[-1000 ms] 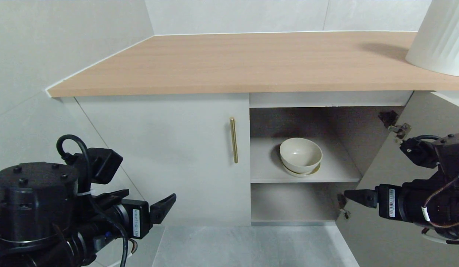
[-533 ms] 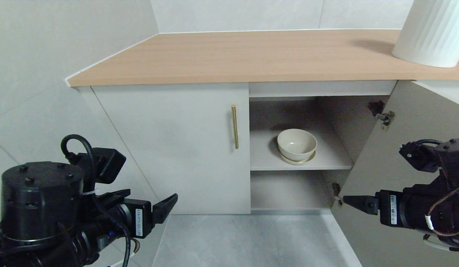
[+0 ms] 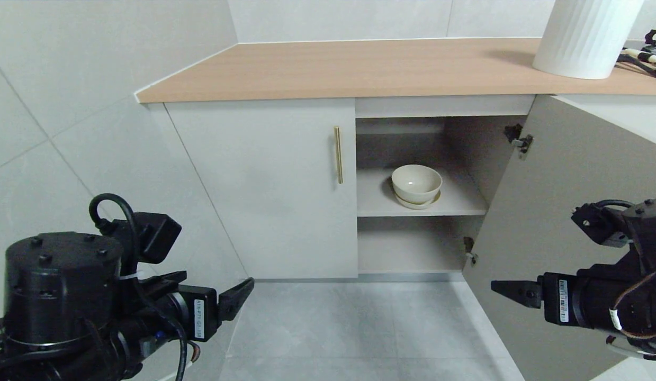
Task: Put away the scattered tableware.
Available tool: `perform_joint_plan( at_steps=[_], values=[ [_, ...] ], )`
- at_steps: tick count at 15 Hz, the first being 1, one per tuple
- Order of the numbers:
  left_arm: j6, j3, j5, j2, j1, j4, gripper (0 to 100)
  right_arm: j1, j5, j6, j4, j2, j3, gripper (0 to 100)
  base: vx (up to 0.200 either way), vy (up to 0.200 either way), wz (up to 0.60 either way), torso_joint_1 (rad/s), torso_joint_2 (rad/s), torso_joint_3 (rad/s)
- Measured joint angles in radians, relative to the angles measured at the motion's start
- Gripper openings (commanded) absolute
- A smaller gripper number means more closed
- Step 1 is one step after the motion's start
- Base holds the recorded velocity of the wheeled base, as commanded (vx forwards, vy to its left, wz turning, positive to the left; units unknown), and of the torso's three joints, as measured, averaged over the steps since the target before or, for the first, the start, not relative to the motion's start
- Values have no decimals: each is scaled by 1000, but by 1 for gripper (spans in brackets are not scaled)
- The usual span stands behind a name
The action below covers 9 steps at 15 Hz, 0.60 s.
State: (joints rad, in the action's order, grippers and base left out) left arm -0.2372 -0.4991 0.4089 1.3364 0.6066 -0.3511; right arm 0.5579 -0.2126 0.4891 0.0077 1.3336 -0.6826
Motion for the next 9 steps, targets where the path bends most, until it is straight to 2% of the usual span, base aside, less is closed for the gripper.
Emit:
perform_joint_plan(
  at_steps=[2, 9],
  values=[
    [0, 2, 0, 0, 1, 0, 100, 1, 1, 0, 0, 0, 0, 100, -200, 0, 0, 2, 2, 5],
    [13, 6, 0, 1, 1, 1, 100, 1, 1, 0, 0, -1, 0, 100, 0, 0, 0, 0, 0, 0]
  ],
)
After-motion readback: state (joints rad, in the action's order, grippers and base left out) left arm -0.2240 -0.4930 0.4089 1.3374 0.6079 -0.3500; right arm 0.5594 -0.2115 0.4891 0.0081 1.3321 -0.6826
